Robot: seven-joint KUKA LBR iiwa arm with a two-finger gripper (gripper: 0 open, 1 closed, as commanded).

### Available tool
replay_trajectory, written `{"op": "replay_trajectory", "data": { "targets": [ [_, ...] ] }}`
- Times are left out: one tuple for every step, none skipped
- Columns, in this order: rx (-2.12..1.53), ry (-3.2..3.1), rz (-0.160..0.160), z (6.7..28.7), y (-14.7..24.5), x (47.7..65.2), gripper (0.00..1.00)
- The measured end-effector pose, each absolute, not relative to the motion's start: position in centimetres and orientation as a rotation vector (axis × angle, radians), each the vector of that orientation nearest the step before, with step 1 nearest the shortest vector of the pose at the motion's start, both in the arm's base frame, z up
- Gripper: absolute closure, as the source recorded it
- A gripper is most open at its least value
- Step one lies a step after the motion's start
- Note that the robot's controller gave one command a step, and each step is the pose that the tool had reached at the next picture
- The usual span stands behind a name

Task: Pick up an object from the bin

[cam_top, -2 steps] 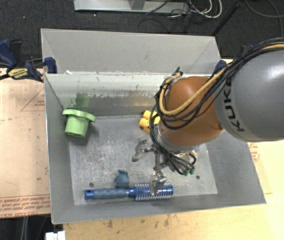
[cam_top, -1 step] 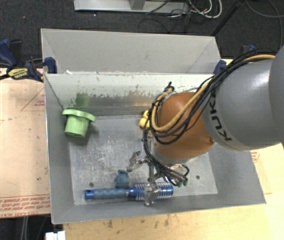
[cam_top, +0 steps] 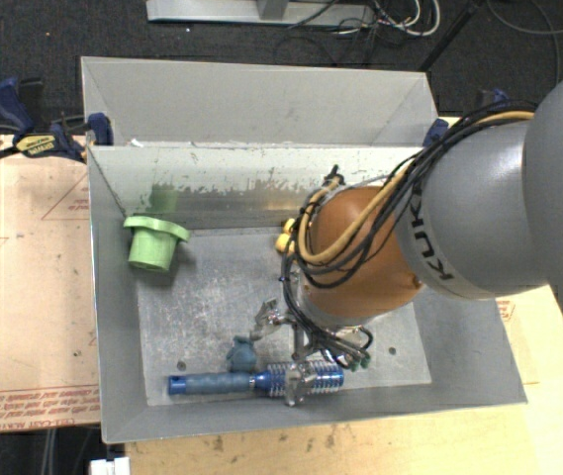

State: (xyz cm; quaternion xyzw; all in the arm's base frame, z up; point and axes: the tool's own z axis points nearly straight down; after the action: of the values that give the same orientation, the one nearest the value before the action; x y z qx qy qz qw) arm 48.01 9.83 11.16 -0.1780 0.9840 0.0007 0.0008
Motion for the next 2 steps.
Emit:
{"op": "replay_trajectory", "data": {
  "targets": [
    [-0.597,3.058,0.002,7.7,9.7,49.0,0.00],
    [-0.708,3.034,-0.005,7.8,14.2,48.9,0.00]
  ]
}}
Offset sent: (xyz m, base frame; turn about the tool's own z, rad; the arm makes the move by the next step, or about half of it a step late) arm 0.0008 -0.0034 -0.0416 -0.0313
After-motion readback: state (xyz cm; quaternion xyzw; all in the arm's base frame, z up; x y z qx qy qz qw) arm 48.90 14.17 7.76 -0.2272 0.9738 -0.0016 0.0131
